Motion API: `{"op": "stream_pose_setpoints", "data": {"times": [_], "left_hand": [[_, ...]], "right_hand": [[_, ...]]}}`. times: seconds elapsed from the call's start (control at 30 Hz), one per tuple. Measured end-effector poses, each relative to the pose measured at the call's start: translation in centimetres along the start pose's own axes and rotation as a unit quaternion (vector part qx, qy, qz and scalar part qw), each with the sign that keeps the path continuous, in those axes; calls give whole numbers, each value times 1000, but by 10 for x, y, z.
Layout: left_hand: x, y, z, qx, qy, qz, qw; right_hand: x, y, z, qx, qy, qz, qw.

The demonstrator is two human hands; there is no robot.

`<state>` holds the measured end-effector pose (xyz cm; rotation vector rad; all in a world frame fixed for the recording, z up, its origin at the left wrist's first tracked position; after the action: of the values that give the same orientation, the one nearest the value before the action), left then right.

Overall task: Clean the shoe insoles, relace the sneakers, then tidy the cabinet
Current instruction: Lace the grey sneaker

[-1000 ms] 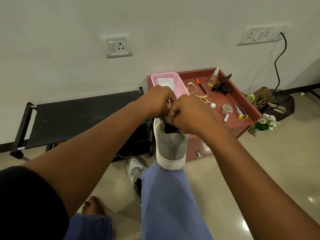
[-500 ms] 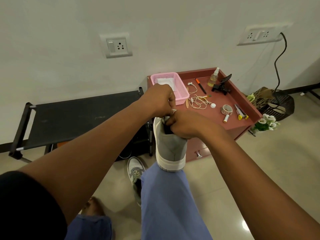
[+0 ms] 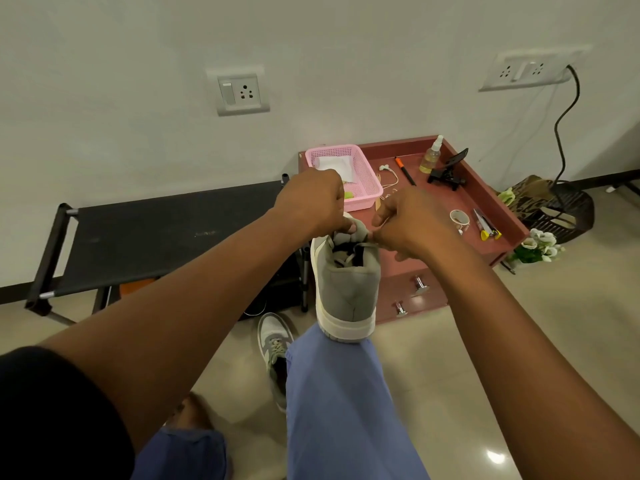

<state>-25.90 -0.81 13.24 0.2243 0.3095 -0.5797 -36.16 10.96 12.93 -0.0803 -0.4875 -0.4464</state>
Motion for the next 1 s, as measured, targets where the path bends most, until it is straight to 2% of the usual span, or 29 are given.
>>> {"op": "stream_pose_setpoints", "data": {"times": [0.1,0.4,0.57,0.7,0.8,1.0], "left_hand": [[0,1,0,2,0,9,1000],[-2,4,2,-10,-7,14,1000],[-3,3,-1,-3,-8,6,1000],[-3,3,-2,-1,-5,5,1000],[-2,4,0,-15,-5,4,1000],[-1,5,1,-33,-16,2,999]], "right_hand": [[-4,-3,-11,39,-11,-20,999],[-4,-1,-19,71,-12,-15,997],[-1,-4,-4,-11,13,-3,1000],[0,-3,-6,-25,8,0,1000],[2,-2,-2,-64,-7,9,998],[10,4,-9,-64,-42,17,997]]}}
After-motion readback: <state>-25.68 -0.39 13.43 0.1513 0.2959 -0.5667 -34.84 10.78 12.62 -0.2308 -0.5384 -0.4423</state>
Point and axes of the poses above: each hand's wrist, its own y-axis away from the middle knuckle, its own z-axis out of the back of the hand, x = y × z, the point moved 9 cm from there along -y, towards the middle knuckle, and after that the axes turned 14 degrees about z, right-handed, at the moved point
